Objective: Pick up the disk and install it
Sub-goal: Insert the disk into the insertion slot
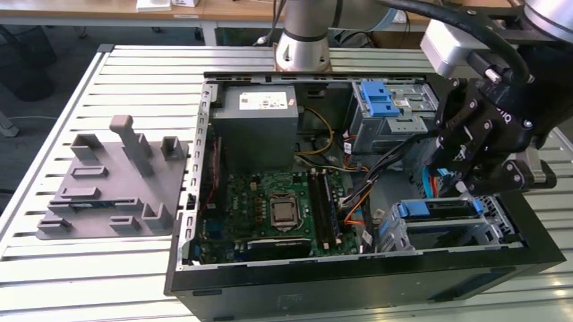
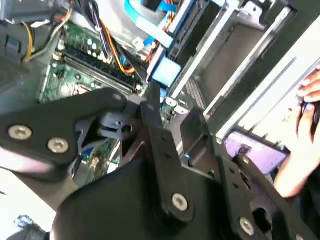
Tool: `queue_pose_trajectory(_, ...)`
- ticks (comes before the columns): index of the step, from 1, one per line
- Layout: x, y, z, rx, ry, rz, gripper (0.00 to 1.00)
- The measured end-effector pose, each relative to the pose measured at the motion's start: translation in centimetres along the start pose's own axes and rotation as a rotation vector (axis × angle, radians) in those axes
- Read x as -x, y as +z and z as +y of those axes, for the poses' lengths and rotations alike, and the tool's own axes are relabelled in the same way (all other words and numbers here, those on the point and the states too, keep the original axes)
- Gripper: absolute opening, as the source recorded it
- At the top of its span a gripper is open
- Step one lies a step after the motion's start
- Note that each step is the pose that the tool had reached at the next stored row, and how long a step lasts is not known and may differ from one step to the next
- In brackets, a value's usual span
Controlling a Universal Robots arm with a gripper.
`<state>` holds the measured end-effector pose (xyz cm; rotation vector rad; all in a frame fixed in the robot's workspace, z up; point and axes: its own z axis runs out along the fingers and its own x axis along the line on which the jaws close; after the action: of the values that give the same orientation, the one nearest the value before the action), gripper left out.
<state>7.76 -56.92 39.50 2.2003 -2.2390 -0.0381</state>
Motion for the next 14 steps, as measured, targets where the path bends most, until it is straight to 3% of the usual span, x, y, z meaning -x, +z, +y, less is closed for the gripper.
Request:
queue_pose_trajectory(2,0.00,0.36,-0.01,0.0000,0.000,0.0000,0.43)
queue_pose_trajectory(4,-0.01,0.71,-0.02,0.0000,0.000,0.0000,0.30)
queue_pose_trajectory(5,-0.01,0.89,-0.02,0.0000,0.000,0.0000,0.30)
queue_pose_trajectory(9,-0.01,1.27,-0.03,0.0000,0.000,0.0003,0.13)
queue_pose_trajectory(14,-0.02,1.30,-0.03,0.0000,0.000,0.0001,0.11)
